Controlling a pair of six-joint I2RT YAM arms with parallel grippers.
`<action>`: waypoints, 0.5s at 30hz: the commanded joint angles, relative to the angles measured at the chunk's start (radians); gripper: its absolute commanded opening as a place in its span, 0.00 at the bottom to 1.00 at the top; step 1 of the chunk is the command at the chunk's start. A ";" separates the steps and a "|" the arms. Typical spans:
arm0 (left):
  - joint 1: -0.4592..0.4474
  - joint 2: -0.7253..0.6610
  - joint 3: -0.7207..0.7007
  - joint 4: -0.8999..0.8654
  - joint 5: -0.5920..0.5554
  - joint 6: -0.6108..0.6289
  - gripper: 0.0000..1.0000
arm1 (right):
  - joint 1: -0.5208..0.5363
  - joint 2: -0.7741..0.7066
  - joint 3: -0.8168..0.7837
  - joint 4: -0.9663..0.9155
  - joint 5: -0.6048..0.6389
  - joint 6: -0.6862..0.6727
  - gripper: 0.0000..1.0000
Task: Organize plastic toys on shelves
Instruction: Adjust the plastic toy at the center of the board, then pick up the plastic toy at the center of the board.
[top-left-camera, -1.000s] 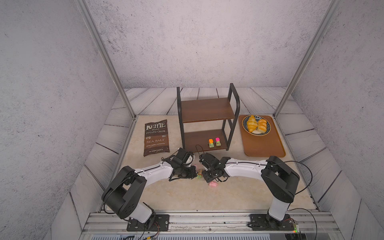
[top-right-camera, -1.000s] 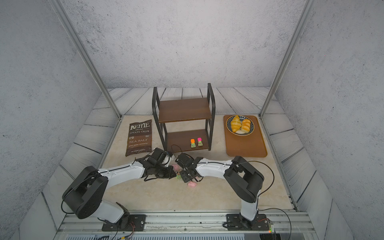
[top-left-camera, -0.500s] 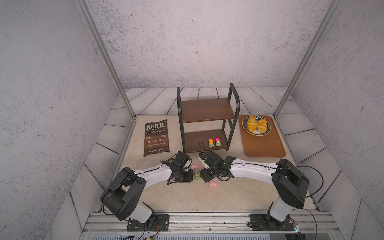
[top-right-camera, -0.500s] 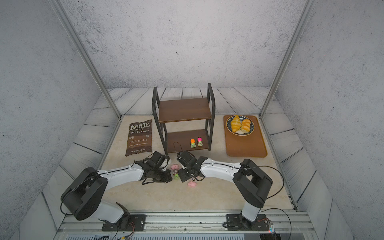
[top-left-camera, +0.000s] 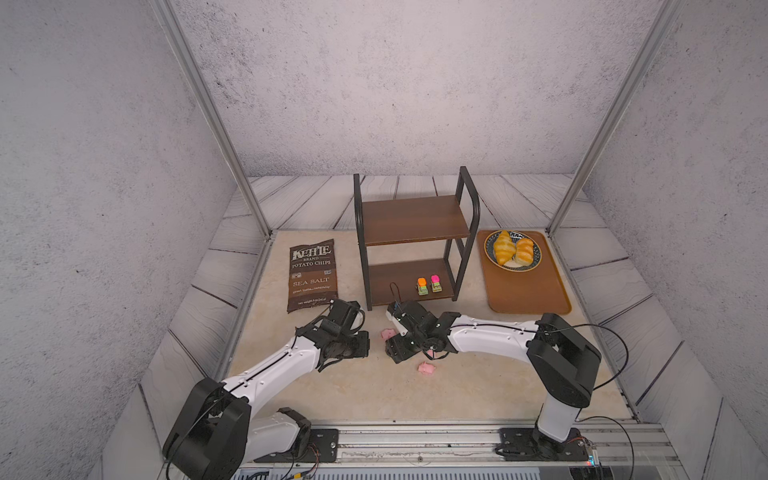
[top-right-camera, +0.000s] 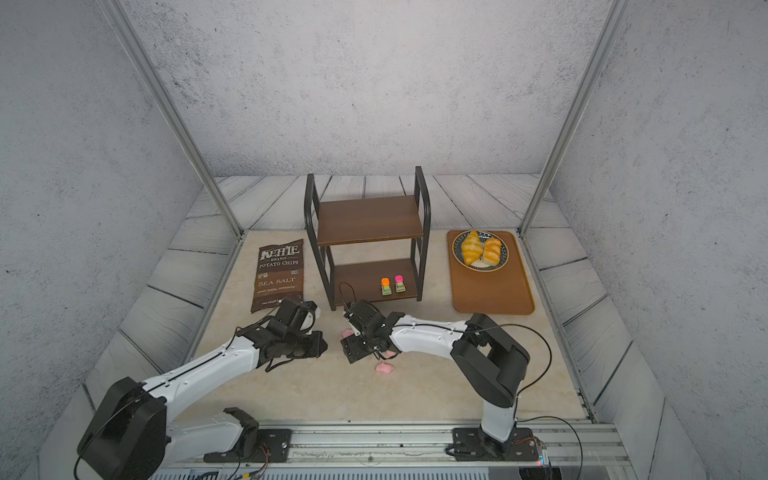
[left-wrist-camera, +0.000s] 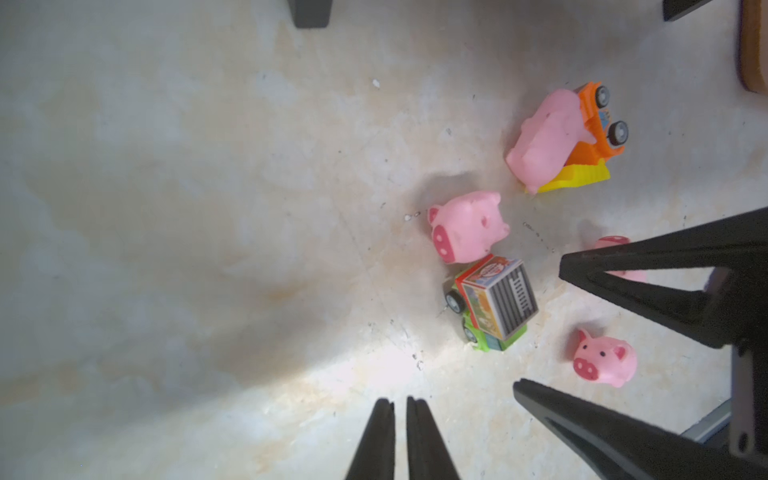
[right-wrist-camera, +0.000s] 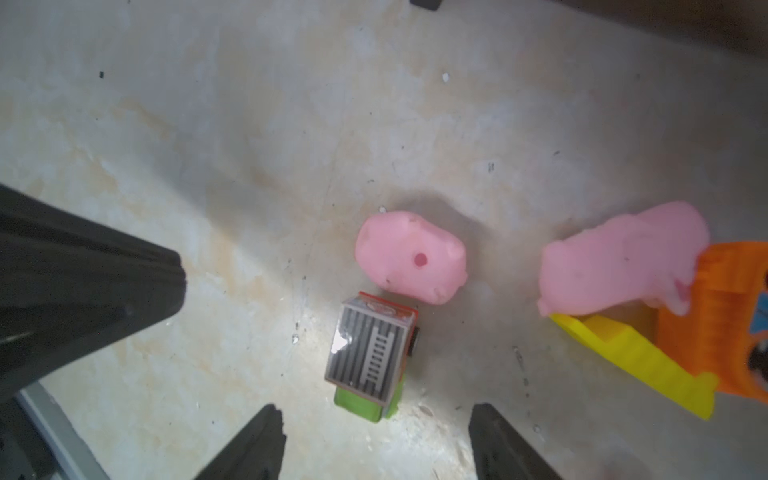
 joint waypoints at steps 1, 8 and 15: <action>0.010 -0.013 -0.010 -0.034 -0.022 0.005 0.13 | 0.013 0.059 0.047 -0.025 0.057 0.014 0.76; 0.013 -0.011 -0.009 -0.035 -0.016 0.008 0.13 | 0.022 0.132 0.090 -0.042 0.102 0.028 0.62; 0.013 -0.012 -0.007 -0.036 -0.011 0.012 0.13 | 0.022 0.152 0.091 -0.037 0.142 0.038 0.46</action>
